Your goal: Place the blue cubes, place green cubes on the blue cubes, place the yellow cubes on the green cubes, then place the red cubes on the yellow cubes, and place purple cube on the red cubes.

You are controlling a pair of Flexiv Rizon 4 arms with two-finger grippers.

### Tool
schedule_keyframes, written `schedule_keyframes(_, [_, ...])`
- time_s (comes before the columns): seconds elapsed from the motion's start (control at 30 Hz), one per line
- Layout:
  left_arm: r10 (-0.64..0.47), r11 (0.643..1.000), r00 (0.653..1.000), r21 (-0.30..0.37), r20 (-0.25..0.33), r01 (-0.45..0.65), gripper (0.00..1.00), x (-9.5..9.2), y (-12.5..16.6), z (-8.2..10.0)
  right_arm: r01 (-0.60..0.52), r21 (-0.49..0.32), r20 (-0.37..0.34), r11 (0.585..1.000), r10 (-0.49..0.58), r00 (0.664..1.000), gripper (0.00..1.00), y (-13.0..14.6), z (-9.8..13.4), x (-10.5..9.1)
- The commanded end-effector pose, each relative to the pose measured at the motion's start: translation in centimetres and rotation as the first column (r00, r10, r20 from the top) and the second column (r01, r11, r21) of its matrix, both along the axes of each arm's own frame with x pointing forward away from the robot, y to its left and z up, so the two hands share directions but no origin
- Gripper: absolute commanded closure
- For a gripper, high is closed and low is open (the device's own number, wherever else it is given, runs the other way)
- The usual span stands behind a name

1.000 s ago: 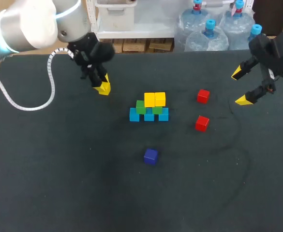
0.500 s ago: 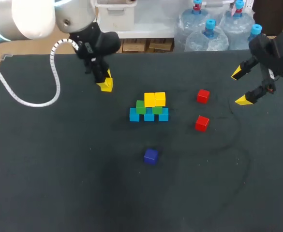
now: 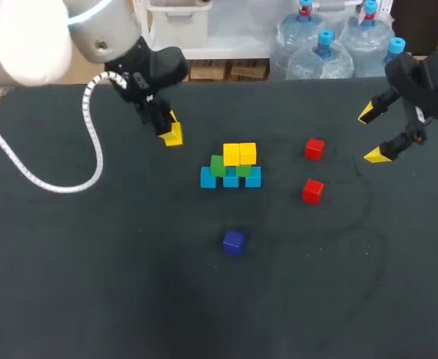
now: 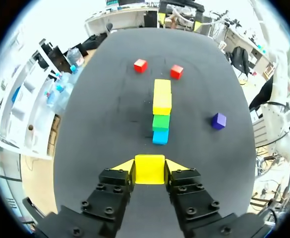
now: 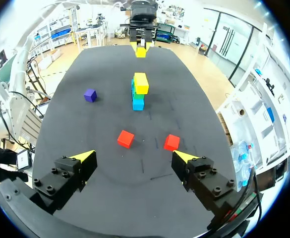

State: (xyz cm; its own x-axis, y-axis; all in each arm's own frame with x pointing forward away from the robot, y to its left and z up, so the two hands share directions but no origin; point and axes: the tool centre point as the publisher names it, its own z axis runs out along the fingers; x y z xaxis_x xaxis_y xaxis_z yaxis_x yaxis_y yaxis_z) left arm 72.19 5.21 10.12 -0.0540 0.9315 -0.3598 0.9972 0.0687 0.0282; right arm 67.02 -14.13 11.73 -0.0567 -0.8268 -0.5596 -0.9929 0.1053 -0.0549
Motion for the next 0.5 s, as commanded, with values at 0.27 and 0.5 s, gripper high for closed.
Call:
schedule_keyframes(0.27, [0.017, 0.999, 0.971, -0.032, 0.238, -0.010, 1.00, -2.0, -1.7, 1.1, -0.001, 0.002, 0.000, 1.000, 0.001, 1.000, 0.00, 0.0, 0.0, 0.1])
schedule_keyframes(0.5, [-0.032, 0.999, 0.976, -0.021, 0.216, 0.037, 1.00, -2.5, -2.9, 0.5, -0.001, 0.002, 0.000, 1.000, 0.001, 1.000, 0.00, 0.0, 0.0, 0.1])
